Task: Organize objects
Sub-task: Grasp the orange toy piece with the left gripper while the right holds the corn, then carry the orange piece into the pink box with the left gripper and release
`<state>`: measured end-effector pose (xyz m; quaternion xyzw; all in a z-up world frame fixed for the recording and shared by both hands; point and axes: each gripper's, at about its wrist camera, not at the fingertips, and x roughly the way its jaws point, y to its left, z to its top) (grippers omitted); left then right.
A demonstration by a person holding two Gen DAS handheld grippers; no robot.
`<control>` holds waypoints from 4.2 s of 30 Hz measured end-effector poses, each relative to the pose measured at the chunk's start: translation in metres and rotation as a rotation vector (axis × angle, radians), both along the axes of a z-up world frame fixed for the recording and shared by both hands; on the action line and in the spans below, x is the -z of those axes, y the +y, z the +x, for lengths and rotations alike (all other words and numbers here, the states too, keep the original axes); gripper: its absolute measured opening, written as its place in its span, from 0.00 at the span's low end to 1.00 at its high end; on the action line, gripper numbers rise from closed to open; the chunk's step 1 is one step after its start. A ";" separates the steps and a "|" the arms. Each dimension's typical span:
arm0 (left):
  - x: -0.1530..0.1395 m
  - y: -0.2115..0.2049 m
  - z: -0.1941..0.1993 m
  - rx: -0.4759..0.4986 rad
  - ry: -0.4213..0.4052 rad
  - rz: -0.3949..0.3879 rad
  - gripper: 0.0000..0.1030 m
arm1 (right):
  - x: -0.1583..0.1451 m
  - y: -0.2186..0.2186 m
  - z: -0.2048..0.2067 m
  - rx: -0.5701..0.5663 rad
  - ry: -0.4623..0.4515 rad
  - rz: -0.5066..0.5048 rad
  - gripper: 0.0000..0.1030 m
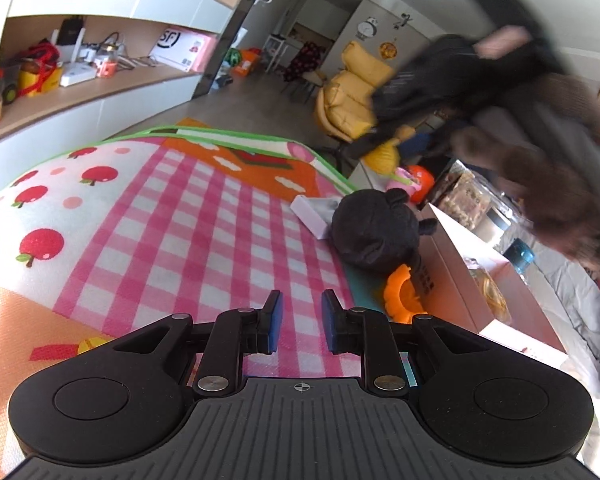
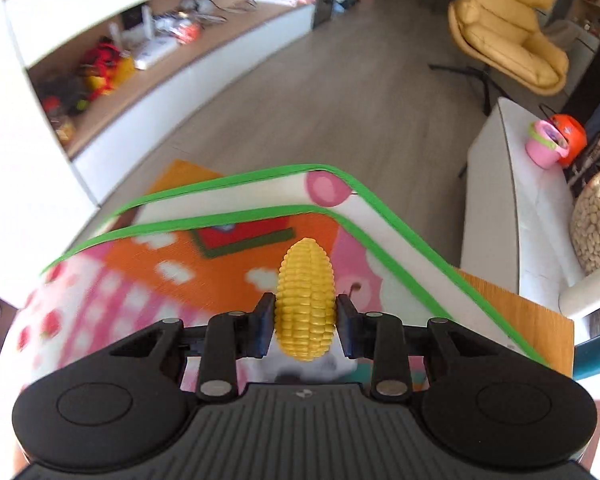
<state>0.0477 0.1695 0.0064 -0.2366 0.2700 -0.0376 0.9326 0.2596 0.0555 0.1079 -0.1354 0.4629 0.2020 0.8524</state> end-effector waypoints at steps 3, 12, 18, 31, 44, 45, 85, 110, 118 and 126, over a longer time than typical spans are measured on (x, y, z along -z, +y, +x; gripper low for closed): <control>-0.002 -0.002 0.000 -0.008 -0.009 0.019 0.22 | -0.018 -0.032 -0.054 -0.036 -0.010 0.072 0.30; -0.017 -0.034 0.015 0.093 -0.018 0.058 0.22 | 0.015 -0.119 -0.188 -0.065 -0.012 0.136 0.31; -0.024 -0.071 0.056 0.192 0.011 0.136 0.22 | 0.075 -0.139 -0.226 -0.020 -0.007 0.113 0.30; -0.004 -0.105 0.094 0.195 0.136 0.208 0.16 | 0.090 -0.156 -0.256 0.015 -0.192 0.189 0.31; -0.003 -0.049 -0.031 0.207 0.120 0.150 0.13 | 0.094 -0.144 -0.265 0.004 -0.207 0.186 0.42; -0.002 -0.047 -0.038 0.201 0.120 0.140 0.13 | 0.094 -0.144 -0.266 0.002 -0.206 0.186 0.42; 0.008 -0.055 -0.055 0.159 0.046 0.165 0.17 | 0.090 -0.143 -0.243 0.063 -0.192 0.154 0.31; -0.038 -0.107 -0.076 0.337 0.056 0.245 0.13 | 0.058 -0.203 -0.298 0.038 -0.262 0.221 0.31; -0.100 -0.155 -0.022 0.365 -0.114 0.292 0.13 | 0.060 -0.218 -0.305 0.068 -0.292 0.264 0.31; -0.071 -0.178 0.066 0.241 -0.022 0.286 0.16 | 0.064 -0.222 -0.303 0.077 -0.292 0.277 0.31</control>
